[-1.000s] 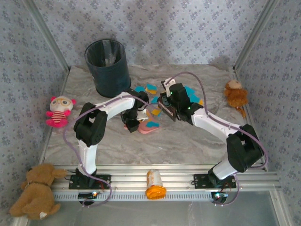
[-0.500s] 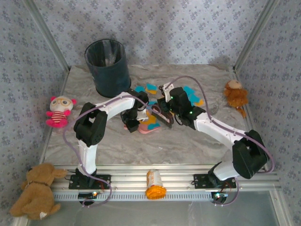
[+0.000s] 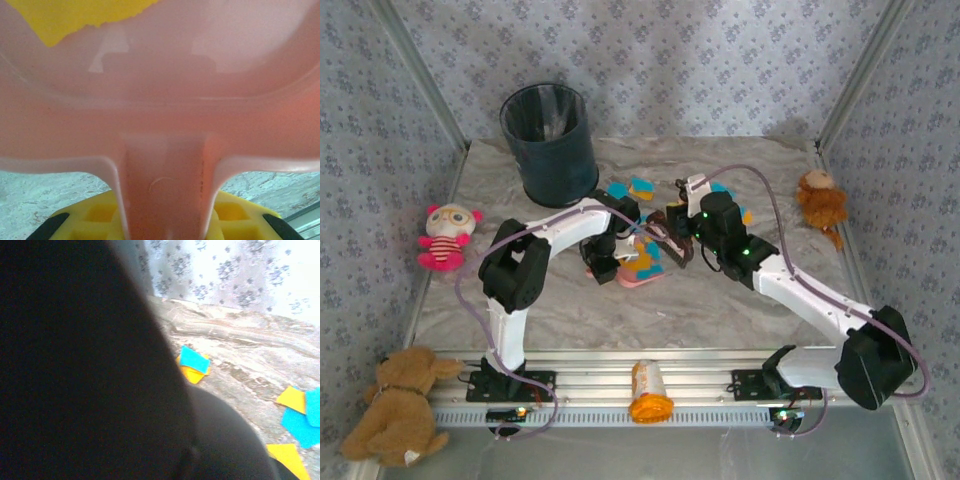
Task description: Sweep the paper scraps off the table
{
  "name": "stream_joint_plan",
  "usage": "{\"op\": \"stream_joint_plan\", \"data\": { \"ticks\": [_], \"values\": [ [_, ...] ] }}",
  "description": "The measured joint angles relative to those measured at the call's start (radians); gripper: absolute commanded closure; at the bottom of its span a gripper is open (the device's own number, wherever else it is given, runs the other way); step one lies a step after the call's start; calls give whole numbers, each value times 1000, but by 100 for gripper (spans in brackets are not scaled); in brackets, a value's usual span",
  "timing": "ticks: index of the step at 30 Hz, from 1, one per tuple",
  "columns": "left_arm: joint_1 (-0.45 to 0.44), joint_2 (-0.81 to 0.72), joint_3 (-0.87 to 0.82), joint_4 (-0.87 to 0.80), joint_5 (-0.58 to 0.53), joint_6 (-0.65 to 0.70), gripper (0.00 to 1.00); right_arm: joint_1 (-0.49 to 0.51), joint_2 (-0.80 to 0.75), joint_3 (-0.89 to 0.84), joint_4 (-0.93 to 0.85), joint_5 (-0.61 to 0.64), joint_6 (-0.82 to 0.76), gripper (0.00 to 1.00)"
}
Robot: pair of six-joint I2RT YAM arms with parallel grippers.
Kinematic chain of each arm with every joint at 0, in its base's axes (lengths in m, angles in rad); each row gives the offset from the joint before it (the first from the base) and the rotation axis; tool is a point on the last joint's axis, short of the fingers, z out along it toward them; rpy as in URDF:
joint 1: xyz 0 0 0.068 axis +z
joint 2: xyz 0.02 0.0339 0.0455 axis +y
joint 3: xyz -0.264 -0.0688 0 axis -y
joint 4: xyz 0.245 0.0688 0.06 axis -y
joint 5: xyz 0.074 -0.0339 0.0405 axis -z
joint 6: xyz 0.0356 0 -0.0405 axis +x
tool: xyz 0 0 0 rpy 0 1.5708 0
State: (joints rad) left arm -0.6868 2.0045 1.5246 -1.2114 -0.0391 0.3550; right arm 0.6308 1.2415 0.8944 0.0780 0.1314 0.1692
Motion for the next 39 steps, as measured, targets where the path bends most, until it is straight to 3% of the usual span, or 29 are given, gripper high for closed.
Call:
{"op": "stream_joint_plan", "data": {
  "ticks": [9, 14, 23, 39],
  "values": [
    [-3, 0, 0, 0, 0, 3, 100, -15, -20, -8, -51, 256, 2, 100],
    [-3, 0, 0, 0, 0, 5, 100, -45, -13, -10, -63, 321, -22, 100],
    [-8, 0, 4, 0, 0, 19, 100, -93, 69, -10, -59, 296, -89, 100],
    [-11, 13, 23, 0, 1, 22, 100, -55, 87, -22, -41, 166, -119, 100]
  ]
}}
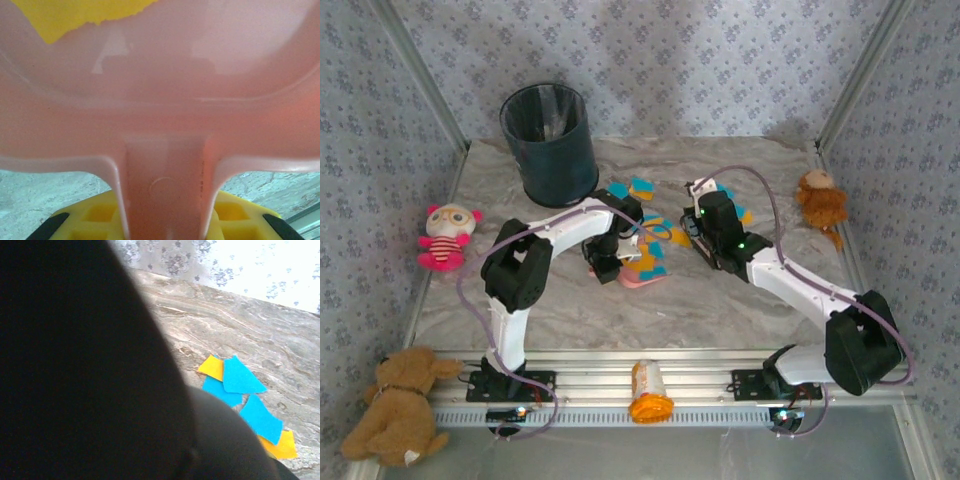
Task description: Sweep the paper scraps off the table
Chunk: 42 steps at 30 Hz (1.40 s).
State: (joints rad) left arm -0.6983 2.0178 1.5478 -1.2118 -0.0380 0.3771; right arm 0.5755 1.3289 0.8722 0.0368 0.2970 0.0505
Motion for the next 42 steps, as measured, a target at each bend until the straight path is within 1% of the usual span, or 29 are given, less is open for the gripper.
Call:
{"op": "stream_joint_plan", "data": {
  "ticks": [11, 19, 24, 27, 35, 42],
  "values": [
    [-7, 18, 23, -1, 4, 0, 100, 50, -74, -48, -11, -120, -6, 100],
    [-14, 30, 35, -3, 5, 0, 100, 53, -90, -57, -12, -225, 13, 100],
    [-14, 30, 35, -4, 7, 0, 100, 53, -110, -65, -8, -241, 45, 100],
    [-16, 30, 35, -4, 7, 0, 100, 55, -133, -77, 3, -212, 73, 100],
    [-16, 30, 35, -4, 7, 0, 100, 98, -170, -109, 32, -1, 142, 100],
    [-17, 30, 35, -4, 7, 0, 100, 138, -171, -124, 19, 134, 172, 100]
  ]
}}
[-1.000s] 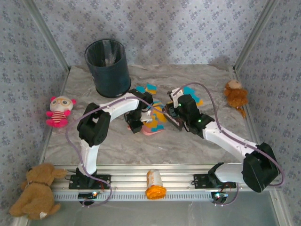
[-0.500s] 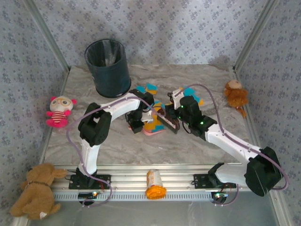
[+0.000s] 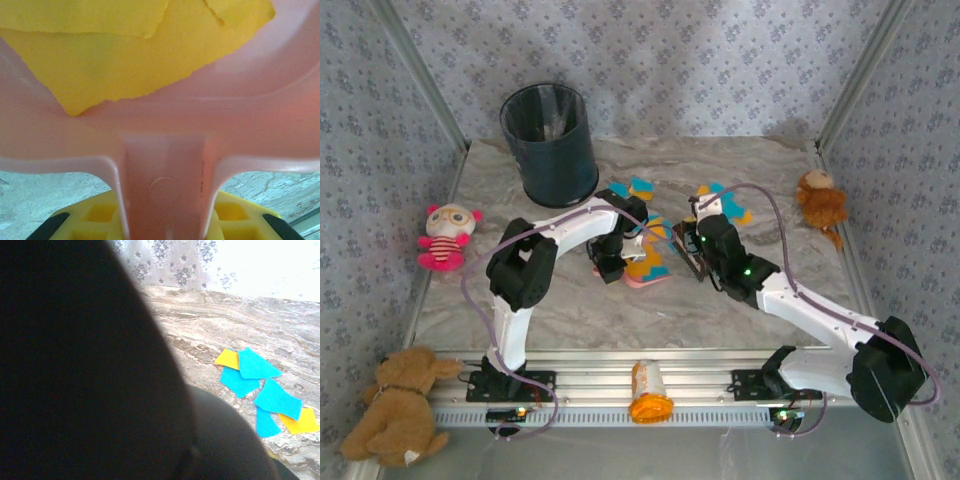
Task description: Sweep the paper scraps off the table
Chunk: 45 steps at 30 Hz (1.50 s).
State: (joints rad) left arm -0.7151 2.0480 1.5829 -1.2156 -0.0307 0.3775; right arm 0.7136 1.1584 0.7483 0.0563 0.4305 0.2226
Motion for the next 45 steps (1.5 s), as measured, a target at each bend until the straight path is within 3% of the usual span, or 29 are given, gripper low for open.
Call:
{"op": "stream_joint_plan", "data": {
  "ticks": [24, 45],
  "values": [
    [-9, 0, -3, -5, 8, -1, 100, 51, 98, 41, 4, 33, 52, 100],
    [-5, 0, -8, -14, 14, -5, 100, 51, 124, 45, 64, -77, 166, 100]
  ]
}}
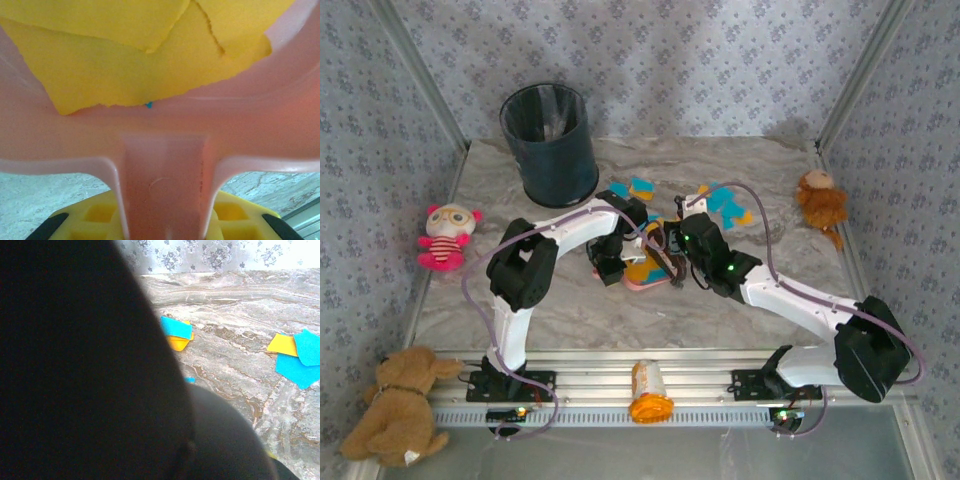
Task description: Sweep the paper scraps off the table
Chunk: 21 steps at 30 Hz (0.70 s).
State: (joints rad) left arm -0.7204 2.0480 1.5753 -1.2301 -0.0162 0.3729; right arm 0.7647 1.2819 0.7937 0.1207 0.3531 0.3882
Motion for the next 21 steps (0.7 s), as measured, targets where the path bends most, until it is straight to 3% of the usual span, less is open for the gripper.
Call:
{"op": "stream_joint_plan", "data": {
  "ticks": [21],
  "values": [
    [-6, -16, -32, 36, 0, 0, 100, 5, -62, 0, -74, 61, 16, 100]
  ]
}}
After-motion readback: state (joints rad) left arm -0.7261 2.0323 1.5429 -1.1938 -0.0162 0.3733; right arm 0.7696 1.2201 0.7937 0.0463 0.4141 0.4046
